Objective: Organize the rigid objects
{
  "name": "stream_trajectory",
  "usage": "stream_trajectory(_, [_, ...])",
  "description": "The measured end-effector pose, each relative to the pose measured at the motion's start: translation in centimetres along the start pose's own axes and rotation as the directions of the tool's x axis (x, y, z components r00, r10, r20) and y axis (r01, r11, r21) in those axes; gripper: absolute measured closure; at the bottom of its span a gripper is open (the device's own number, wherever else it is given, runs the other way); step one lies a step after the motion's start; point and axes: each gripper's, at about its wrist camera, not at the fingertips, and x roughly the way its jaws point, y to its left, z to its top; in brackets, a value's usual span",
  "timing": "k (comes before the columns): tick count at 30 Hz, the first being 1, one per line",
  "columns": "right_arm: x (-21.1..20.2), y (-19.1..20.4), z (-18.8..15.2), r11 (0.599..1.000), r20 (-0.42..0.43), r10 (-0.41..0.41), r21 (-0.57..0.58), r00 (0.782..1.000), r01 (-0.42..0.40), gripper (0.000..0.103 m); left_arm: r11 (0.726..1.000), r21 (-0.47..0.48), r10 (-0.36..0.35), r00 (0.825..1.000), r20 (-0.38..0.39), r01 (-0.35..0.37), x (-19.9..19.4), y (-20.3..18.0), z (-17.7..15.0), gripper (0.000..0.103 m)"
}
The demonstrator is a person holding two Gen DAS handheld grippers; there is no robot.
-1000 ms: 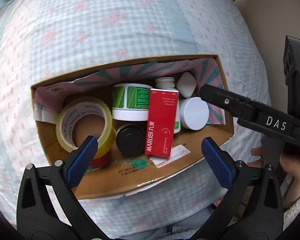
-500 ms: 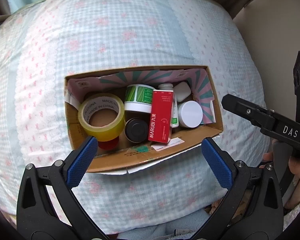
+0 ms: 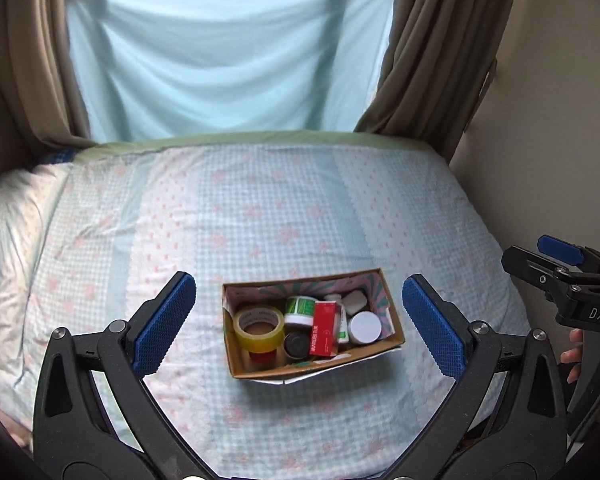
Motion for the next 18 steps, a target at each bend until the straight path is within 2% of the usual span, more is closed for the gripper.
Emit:
stream_trajectory(4, [-6.1, 0.1, 0.6, 0.997, 0.126, -0.029, -0.065, 0.992, 0.037, 0.000, 1.000, -0.013, 0.028, 0.989, 0.145, -0.026, -6.1, -2.3, -0.1, 0.000])
stream_trajectory(7, [-9.0, -0.6, 0.1, 0.994, 0.187, -0.045, -0.088, 0.981, 0.063, 0.000, 0.999, -0.023, 0.049, 0.975, 0.217, -0.045, -9.1, -4.2, -0.6, 0.000])
stream_trajectory(11, [-11.4, -2.7, -1.2, 0.994, 0.242, -0.056, -0.079, 0.969, 0.077, 0.000, 0.995, -0.018, 0.098, 0.954, 0.283, -0.097, -11.9, -6.9, -1.8, 0.000])
stream_trajectory(18, [-13.6, -5.7, -3.3, 0.993, 0.297, -0.062, -0.079, 0.953, 0.089, 0.000, 0.992, -0.016, 0.121, 0.932, 0.340, -0.123, -13.5, -10.7, -3.4, 0.000])
